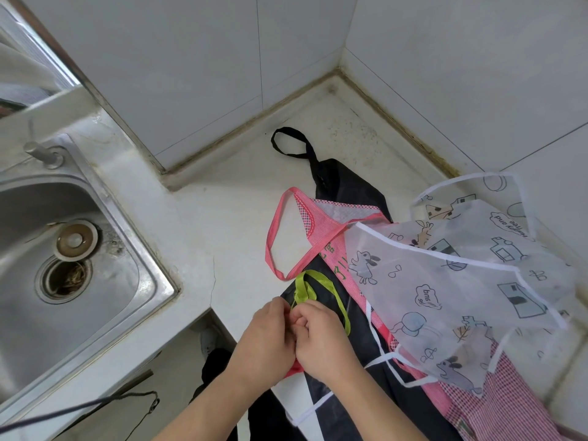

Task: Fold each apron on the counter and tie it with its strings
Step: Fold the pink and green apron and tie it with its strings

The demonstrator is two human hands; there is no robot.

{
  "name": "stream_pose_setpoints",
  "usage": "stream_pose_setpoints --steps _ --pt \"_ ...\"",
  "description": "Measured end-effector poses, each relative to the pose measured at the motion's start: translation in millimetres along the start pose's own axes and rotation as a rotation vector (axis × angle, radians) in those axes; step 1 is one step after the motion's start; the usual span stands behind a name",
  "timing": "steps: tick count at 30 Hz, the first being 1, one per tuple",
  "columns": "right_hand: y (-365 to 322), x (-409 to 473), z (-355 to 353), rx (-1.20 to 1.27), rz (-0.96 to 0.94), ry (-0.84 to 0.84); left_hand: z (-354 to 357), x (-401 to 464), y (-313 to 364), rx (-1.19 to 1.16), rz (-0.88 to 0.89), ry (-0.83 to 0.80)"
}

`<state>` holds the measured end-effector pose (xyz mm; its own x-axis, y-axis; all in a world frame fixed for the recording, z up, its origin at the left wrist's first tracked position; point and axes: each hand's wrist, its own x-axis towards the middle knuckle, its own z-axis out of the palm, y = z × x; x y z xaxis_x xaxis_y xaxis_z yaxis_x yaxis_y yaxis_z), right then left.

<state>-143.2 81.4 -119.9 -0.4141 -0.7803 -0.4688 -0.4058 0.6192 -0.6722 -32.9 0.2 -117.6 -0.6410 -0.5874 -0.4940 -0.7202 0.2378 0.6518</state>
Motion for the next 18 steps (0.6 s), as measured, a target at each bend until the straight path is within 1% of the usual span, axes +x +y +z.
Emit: stream_pose_setpoints --steps 2,4,8,13,15,18 --pt "0.5 -0.4 -0.8 0.002 0.0 -0.004 0.0 1.5 -1.0 0.028 0.041 0.042" --pt "1.3 -1.8 -0.8 0.007 0.002 -0.004 -4.0 3.4 -3.3 0.049 0.04 0.068" --pt "6.6 -4.6 1.9 0.036 0.026 0.027 -14.1 6.0 -9.9 0.051 0.03 0.016" --pt "6.1 -3.0 5.6 0.174 0.139 0.028 -17.7 3.1 -11.3 0.033 0.07 0.055" --pt "4.4 -1.0 4.5 0.254 0.211 -0.01 -16.8 1.1 -11.5 0.023 0.078 0.078" --pt "1.3 3.9 1.8 0.321 0.297 -0.114 -14.0 0.8 -13.3 0.009 0.075 0.093"
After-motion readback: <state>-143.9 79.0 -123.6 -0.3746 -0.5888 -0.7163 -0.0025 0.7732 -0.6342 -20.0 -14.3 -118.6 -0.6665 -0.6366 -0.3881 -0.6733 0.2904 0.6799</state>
